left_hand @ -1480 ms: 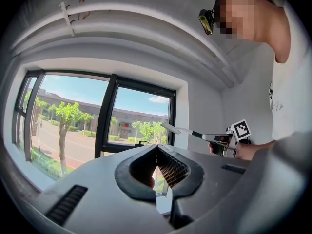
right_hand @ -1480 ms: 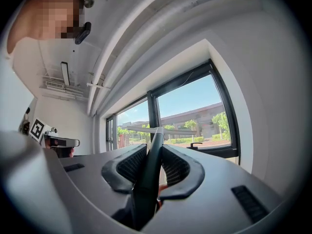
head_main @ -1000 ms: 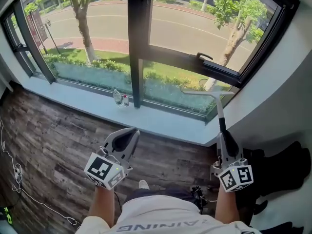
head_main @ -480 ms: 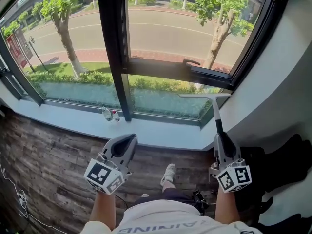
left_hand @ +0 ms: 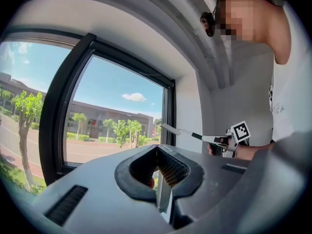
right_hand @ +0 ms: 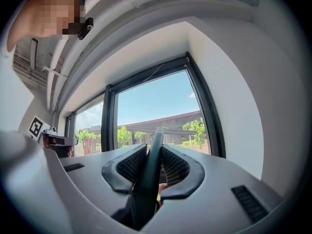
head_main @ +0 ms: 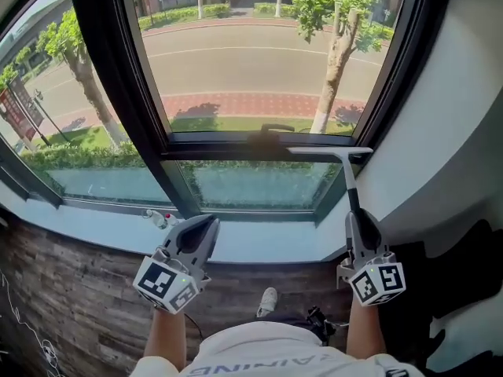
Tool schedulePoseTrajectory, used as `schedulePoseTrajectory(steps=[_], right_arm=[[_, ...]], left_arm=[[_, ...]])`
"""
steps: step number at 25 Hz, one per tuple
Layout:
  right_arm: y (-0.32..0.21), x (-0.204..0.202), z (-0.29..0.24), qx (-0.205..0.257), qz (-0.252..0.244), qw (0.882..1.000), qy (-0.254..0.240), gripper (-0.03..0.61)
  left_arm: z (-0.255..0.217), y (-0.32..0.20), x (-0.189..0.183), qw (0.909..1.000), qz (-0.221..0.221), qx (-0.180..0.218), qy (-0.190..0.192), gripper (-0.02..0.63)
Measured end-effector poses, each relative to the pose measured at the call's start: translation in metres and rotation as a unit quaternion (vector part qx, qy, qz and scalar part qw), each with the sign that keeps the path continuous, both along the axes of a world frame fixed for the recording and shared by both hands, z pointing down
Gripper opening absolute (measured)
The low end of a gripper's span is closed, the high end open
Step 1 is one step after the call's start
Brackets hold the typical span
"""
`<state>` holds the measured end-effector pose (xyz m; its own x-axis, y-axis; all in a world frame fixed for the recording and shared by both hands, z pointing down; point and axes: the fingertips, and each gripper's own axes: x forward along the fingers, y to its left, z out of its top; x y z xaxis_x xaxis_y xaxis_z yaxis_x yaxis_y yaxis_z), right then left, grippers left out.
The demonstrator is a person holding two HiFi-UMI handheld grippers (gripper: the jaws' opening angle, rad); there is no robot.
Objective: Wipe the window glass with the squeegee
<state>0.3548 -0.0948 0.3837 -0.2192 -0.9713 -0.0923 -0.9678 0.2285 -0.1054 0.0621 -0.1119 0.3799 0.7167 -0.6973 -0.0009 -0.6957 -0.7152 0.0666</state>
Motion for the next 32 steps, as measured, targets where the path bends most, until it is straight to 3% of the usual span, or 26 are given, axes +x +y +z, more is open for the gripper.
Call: schedulePoseTrajectory(steps=[6,14,20,25,32], right_arm=[[-0.032,0.013,0.001,0.005,0.009,1.000,-0.004,0.100],[-0.094,0.064,-0.014,0.006,0.037,0.999,-0.006,0.100],[-0.107,0.057,-0.024,0.015,0.077,0.997,0.000,0.100],[-0.130,0.030,-0.044,0.031,0.096,0.995,0.004,0.100],[-0.191,0.005,-0.130,0.129,0.102,0.986,0.041,0.100]], left_arm=[[0.000,-0.037,0.016,0.9999,0.008,0.006,0.001,0.017],[-0.018,-0.122,0.075,0.9989,0.047,0.006,-0.001,0.017],[-0.021,-0.156,0.070,0.9963,0.084,0.017,0.001,0.017],[-0.024,-0.180,0.042,0.9942,0.104,0.026,0.000,0.017],[-0.021,-0.201,0.018,0.9924,0.118,0.032,0.007,0.017]])
